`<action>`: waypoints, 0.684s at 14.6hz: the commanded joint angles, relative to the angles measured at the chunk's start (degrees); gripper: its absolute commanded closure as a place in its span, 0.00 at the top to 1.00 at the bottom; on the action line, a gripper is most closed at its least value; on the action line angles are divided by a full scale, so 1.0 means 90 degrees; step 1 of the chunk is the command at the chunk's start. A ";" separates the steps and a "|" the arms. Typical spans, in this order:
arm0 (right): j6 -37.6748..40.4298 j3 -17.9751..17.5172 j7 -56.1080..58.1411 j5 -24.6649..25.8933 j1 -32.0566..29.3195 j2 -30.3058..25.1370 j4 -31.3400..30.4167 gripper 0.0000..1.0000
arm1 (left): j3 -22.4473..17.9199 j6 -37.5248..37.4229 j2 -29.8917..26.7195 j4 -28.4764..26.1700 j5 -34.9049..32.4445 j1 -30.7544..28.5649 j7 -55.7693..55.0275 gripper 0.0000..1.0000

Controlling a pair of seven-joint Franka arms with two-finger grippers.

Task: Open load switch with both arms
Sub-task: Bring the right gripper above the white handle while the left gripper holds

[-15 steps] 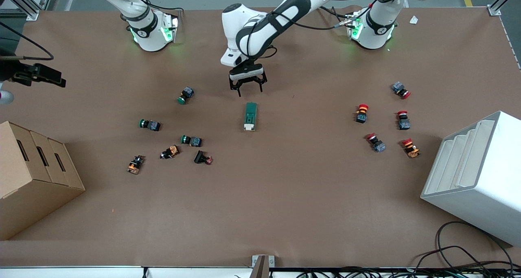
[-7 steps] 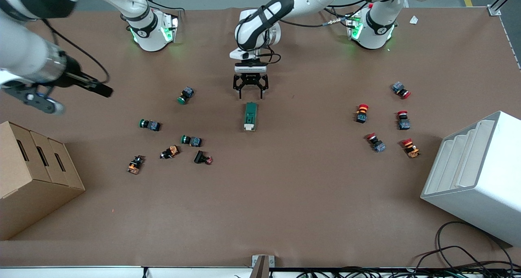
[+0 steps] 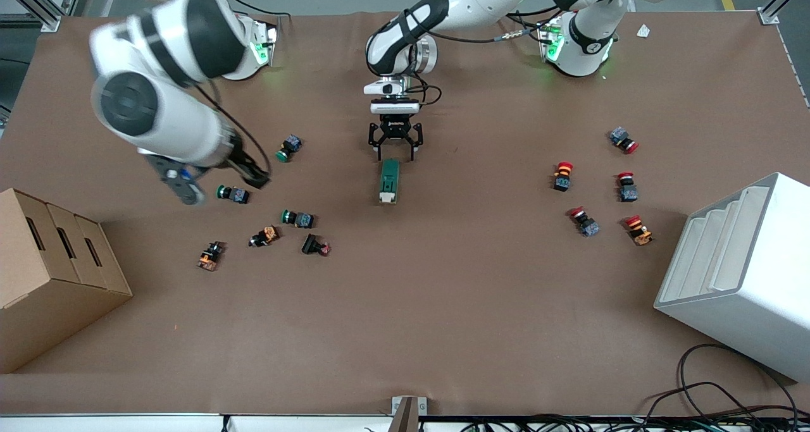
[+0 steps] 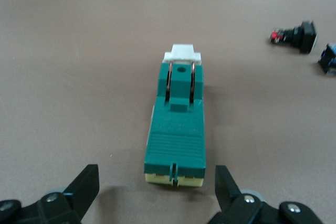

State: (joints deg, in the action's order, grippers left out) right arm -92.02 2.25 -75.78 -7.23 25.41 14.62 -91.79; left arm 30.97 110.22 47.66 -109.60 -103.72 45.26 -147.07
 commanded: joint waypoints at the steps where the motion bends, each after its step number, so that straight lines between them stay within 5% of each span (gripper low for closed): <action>1: -0.0564 0.0063 -0.1011 -0.0387 0.0282 0.0590 0.0072 1.00 | -0.0033 -0.0429 0.0308 0.0263 -0.0302 0.0204 -0.0201 0.98; 5: -0.1657 0.0063 -0.1804 -0.0885 0.0663 0.1401 0.0121 1.00 | -0.0043 -0.0831 0.0602 0.0469 -0.0321 0.0429 -0.0163 0.98; 10: -0.2490 0.0063 -0.2673 -0.1013 0.1141 0.2368 0.0374 1.00 | -0.0638 -0.0841 0.0671 0.0479 -0.0331 0.0986 -0.0201 0.98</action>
State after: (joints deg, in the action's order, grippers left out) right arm -114.13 2.23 -97.00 -15.37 33.91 32.85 -91.04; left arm 26.79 102.28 51.79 -106.43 -105.74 52.54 -148.59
